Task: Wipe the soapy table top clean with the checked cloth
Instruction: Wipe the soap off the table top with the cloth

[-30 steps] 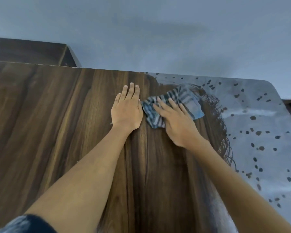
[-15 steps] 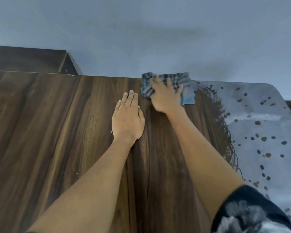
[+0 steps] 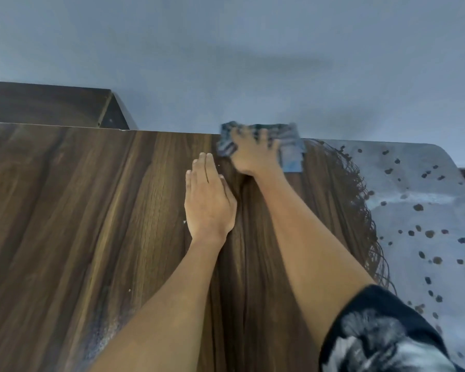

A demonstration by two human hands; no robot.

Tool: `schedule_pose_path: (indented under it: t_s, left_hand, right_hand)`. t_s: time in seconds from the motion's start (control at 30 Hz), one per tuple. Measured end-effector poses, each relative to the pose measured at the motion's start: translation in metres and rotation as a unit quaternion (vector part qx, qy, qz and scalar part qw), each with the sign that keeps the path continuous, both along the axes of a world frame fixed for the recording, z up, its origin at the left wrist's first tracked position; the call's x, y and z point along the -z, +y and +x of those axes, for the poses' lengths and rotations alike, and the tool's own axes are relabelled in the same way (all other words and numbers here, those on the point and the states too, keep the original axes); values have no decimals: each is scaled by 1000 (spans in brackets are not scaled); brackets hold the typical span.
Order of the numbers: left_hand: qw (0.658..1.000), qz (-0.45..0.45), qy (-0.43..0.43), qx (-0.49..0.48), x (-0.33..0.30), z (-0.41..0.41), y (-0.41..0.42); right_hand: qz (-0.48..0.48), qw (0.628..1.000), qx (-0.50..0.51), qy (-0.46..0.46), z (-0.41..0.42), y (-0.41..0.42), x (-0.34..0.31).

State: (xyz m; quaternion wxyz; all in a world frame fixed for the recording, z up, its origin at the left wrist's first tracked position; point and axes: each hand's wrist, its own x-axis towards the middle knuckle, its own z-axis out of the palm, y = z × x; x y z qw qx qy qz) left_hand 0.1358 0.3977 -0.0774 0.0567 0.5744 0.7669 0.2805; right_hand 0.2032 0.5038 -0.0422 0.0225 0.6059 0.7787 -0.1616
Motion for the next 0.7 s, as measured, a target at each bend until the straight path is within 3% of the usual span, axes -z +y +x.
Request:
schedule_pose_path:
  t_s: [0.07,0.17,0.27,0.47,0.57,0.63,0.7]
  left_hand:
    - [999,28,-9,-27,-2,-1,-1]
    - [997,66,-18,-17,-7,2,-6]
    - [999,34,-21,-21,-4,2,-8]
    - [999,-5,-30,-25,-2,0,-24]
    - [982,73,-172,-30,-11,-4,-40]
    - [946,149,-272,-91,-16,-7,-53]
    - [913,203,-321,-152,-17,-12,-68]
  right_hand:
    - [-11,995,-94,30,-15,-14,6]
    - [-22,984,-155,80,1,-32,6]
    - [-29,978,-188,80,41,-51,5]
    - [1,999,-38,4,71,-40,0]
    - [-7,1000,-22,-19,34,-38,-4]
    - [-9,997,-80,4,10,-58,-5]
    - [-12,986,-165,26,-3,-92,-3]
